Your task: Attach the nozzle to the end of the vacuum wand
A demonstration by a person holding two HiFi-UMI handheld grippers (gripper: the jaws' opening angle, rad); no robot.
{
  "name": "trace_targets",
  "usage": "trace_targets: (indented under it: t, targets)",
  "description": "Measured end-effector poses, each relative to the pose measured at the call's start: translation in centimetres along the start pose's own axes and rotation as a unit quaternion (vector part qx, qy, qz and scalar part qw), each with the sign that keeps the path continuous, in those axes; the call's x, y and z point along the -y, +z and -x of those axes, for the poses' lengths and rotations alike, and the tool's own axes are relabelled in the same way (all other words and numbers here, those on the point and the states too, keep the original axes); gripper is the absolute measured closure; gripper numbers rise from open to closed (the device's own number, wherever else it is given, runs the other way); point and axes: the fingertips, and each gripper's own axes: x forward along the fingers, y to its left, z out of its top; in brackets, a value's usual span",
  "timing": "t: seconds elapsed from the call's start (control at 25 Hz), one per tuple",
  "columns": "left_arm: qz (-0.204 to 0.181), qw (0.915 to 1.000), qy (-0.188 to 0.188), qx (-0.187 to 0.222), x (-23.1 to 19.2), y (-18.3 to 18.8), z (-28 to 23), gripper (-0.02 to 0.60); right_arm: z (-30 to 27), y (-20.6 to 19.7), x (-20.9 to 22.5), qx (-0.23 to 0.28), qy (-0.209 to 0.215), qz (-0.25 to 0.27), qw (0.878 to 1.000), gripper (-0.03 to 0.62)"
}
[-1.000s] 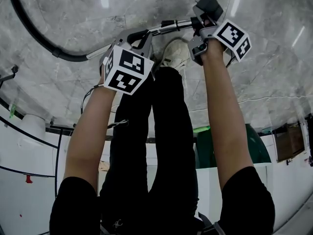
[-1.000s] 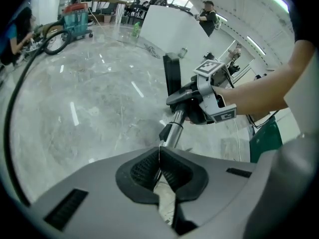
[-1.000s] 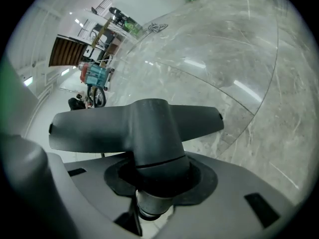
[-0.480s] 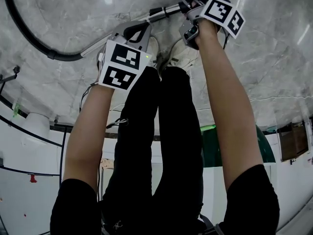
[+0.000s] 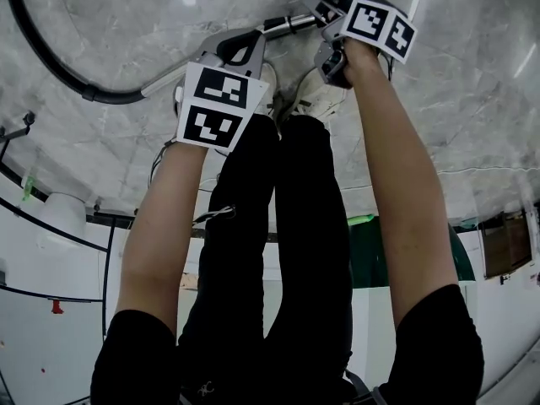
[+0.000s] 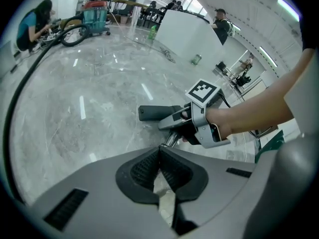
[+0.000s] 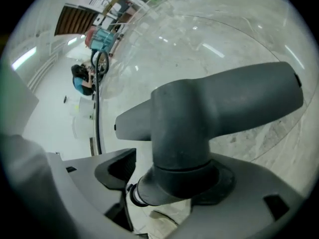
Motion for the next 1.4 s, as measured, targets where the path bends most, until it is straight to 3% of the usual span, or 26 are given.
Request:
trace_targets:
  t: [0.04, 0.08, 0.2, 0.28, 0.36, 0.4, 0.44, 0.48, 0.72, 1.0, 1.2, 1.4]
  targets:
    - [0.003, 1.0000, 0.003, 0.001, 0.0, 0.2, 0.1, 0.569, 0.0, -0.3, -0.2, -0.004, -0.011, 0.016, 1.000, 0.240]
    - [0.004, 1.0000, 0.005, 0.002, 0.1, 0.3, 0.2, 0.569, 0.2, -0.7, -0.1, -0.008, -0.025, 0.026, 0.999, 0.217]
    - [-0.001, 0.9999, 0.010, 0.005, 0.6, 1.3, 0.8, 0.569, 1.9, -0.7, 0.5, -0.003, -0.055, 0.035, 0.998, 0.215]
    - [-0.003, 0.9998, 0.019, 0.006, 0.8, 2.0, 1.6, 0.569, 3.9, -1.0, 0.0, 0.000, -0.052, 0.042, 0.998, 0.216]
    - [0.000, 0.9994, 0.032, 0.008, 0.8, 2.7, 2.8, 0.569, 6.5, -1.3, -1.4, 0.008, -0.049, 0.073, 0.996, 0.218]
    - [0.003, 0.9992, 0.040, 0.011, 0.9, 3.2, 3.5, 0.569, 8.3, -1.1, -2.2, 0.022, -0.063, 0.101, 0.993, 0.250]
    - [0.008, 0.9988, 0.046, 0.013, 1.0, 3.7, 4.3, 0.569, 10.3, -0.7, -3.0, 0.043, -0.088, 0.134, 0.986, 0.438]
    - [0.013, 0.9986, 0.049, 0.016, 1.4, 4.2, 5.1, 0.569, 12.3, -0.2, -3.8, 0.067, -0.113, 0.167, 0.977, 0.574]
    - [0.048, 0.9973, 0.049, 0.025, 5.8, 7.8, 11.9, 0.572, 24.6, 1.7, -12.5, 0.191, -0.139, 0.257, 0.937, 0.576]
    - [0.043, 0.9898, 0.080, 0.110, 12.0, 16.2, 26.4, 0.572, 41.9, 1.7, -24.8, 0.315, -0.127, 0.328, 0.881, 0.580]
    - [0.022, 0.9715, 0.093, 0.217, 16.1, 26.1, 39.2, 0.574, 55.2, 3.6, -35.9, 0.424, -0.094, 0.339, 0.835, 0.580]
    - [-0.005, 0.9514, 0.090, 0.294, 22.5, 32.7, 52.6, 0.574, 67.3, 2.5, -44.8, 0.490, -0.075, 0.325, 0.805, 0.580]
